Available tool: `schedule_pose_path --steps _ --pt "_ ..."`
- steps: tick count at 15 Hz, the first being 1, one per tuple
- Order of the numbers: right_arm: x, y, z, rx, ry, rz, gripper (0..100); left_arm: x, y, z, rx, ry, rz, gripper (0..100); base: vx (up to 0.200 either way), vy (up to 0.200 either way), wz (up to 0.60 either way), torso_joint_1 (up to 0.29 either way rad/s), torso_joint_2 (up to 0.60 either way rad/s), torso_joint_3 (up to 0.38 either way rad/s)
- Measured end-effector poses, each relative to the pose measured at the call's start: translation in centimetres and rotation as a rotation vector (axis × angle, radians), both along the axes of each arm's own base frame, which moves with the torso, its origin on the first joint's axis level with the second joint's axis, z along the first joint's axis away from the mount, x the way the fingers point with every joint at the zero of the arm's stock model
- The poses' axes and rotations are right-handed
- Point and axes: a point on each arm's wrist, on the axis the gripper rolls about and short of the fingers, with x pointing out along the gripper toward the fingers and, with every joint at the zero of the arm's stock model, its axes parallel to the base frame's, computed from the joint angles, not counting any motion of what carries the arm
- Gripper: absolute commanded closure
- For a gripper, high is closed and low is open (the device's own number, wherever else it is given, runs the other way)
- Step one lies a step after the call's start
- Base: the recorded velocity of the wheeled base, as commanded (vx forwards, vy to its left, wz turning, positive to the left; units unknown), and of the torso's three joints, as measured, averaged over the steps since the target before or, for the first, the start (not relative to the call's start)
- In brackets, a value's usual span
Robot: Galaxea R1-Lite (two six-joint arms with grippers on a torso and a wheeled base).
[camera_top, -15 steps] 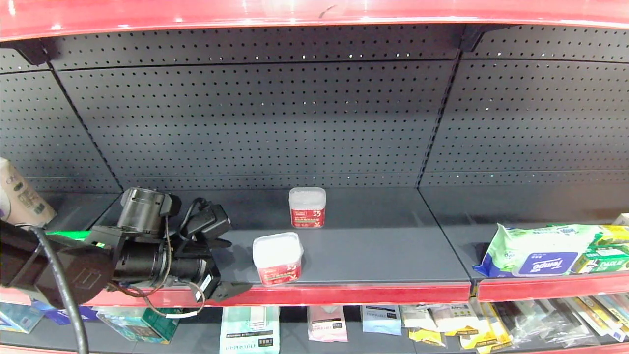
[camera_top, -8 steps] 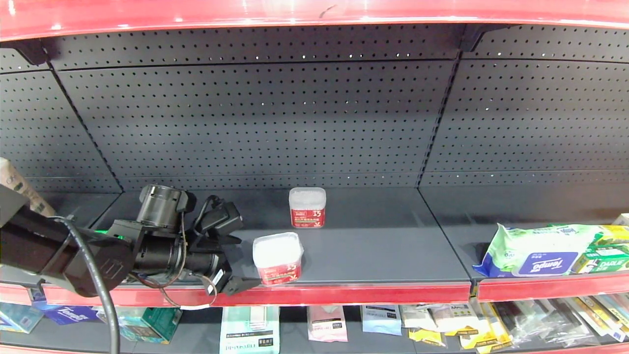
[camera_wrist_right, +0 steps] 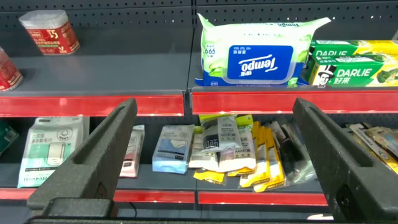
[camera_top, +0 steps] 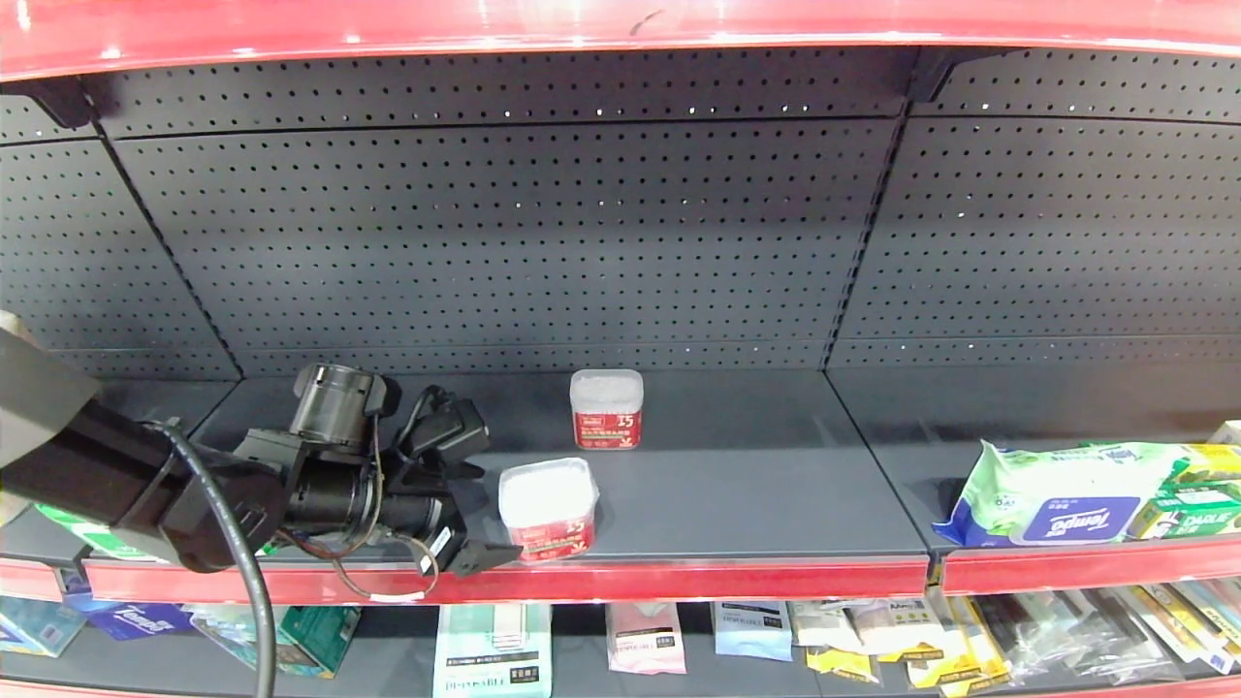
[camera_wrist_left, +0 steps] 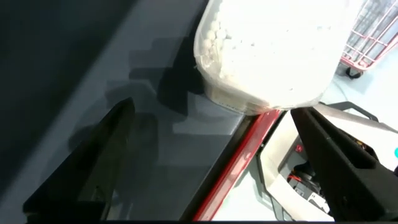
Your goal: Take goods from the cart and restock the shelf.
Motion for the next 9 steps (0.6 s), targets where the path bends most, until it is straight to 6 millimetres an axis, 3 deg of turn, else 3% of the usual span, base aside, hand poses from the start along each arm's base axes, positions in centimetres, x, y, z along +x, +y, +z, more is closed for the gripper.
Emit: schedule_pose_path --steps 9 --pt "0.0 0.0 0.0 0.0 0.0 0.0 0 0.88 -0.24 -0.1 0.001 -0.012 -0.001 0 0.0 0.0 0.0 0.0 0.0 0.0"
